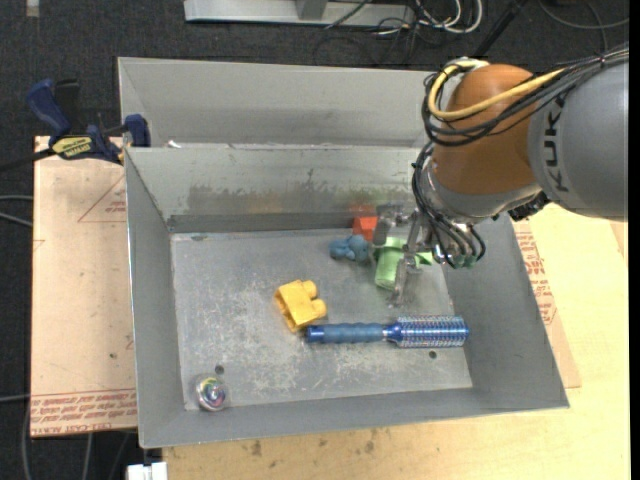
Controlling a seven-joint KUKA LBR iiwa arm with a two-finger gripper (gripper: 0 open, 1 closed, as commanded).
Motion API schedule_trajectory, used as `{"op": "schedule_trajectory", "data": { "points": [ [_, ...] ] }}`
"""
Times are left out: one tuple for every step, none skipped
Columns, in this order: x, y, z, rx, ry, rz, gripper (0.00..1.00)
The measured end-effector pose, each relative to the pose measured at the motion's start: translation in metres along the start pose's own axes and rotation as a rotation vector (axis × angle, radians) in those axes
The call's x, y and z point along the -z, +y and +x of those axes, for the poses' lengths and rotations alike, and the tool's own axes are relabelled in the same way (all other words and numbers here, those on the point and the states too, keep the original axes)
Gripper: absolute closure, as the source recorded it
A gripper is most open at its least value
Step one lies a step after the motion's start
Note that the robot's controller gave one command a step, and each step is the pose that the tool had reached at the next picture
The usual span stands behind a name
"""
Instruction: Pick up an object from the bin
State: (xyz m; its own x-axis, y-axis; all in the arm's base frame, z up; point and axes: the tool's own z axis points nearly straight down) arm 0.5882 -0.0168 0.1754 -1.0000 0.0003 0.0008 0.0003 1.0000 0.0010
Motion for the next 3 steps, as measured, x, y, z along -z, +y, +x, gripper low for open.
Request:
{"op": "schedule_trajectory", "data": {
  "points": [
    [-0.11, -0.023, 0.046, 0.038, 0.007, 0.0, 0.0],
    [-0.105, -0.022, 0.043, 0.04, -0.001, 0.0, 1.0],
    [0.024, -0.007, 0.017, 0.103, -0.012, 0.001, 1.0]
  ]
}}
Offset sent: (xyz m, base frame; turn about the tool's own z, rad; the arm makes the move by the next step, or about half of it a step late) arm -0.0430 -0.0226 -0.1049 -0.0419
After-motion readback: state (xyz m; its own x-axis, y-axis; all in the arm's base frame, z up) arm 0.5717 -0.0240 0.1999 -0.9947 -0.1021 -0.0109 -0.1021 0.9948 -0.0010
